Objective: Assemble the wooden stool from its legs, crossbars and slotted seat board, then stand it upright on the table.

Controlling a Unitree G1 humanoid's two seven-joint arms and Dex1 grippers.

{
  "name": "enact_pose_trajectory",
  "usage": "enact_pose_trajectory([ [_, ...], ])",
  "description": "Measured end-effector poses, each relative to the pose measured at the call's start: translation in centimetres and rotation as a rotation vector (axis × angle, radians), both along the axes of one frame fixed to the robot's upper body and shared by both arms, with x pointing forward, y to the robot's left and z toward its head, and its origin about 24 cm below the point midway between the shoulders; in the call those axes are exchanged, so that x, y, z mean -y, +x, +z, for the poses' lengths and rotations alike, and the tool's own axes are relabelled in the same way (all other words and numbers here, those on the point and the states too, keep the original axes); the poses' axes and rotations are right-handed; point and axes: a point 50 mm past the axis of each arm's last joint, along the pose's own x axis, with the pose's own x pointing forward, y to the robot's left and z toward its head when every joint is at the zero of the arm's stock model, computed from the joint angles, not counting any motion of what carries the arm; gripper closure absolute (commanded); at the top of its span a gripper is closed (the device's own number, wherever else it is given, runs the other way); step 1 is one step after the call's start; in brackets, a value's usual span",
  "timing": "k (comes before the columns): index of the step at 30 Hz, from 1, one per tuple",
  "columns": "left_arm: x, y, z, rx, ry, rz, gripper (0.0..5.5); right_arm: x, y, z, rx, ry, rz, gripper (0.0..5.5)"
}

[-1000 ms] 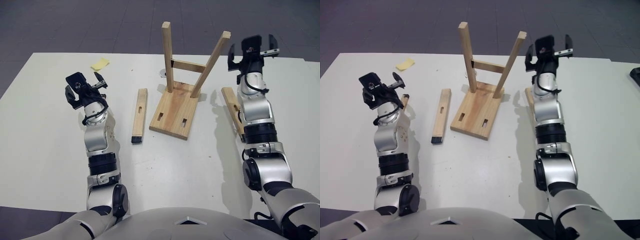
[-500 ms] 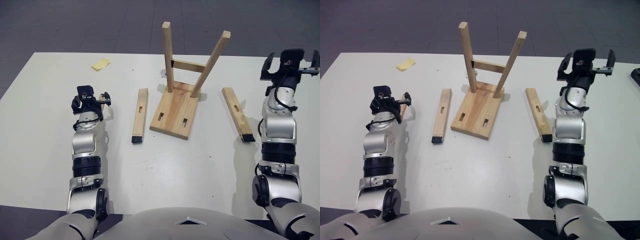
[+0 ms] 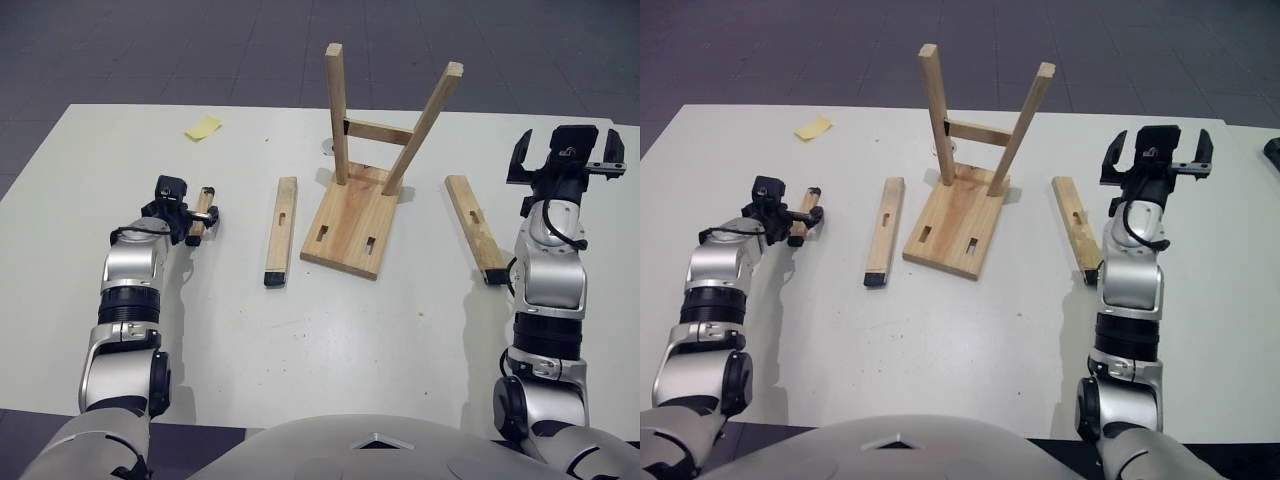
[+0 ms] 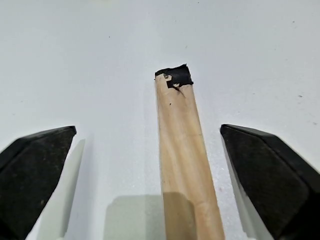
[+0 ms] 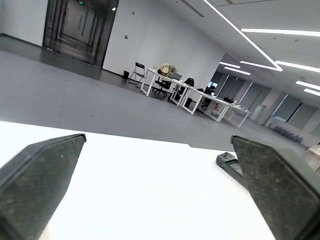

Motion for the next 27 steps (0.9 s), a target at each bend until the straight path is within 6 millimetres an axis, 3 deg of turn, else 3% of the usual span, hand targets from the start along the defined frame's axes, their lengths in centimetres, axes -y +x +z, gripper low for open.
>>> enact_pose_trajectory([
  [4, 0.9, 0.5, 0.2, -0.079, -0.063, -0.089, 0.78, -1.2, -0.2, 0.4, 0.034, 0.033, 0.021, 0.1],
  [8, -0.1, 0.6, 0.4, -0.146, -0.092, -0.086, 1.41, -2.3, -0.6, 0.9, 0.066, 0.089, 0.039, 0.1],
  [27, -0.9, 0.3, 0.6, -0.243, -0.064, -0.206, 4.15, -2.7, -1.2, 0.6, 0.074, 0.181, 0.001, 0.1],
])
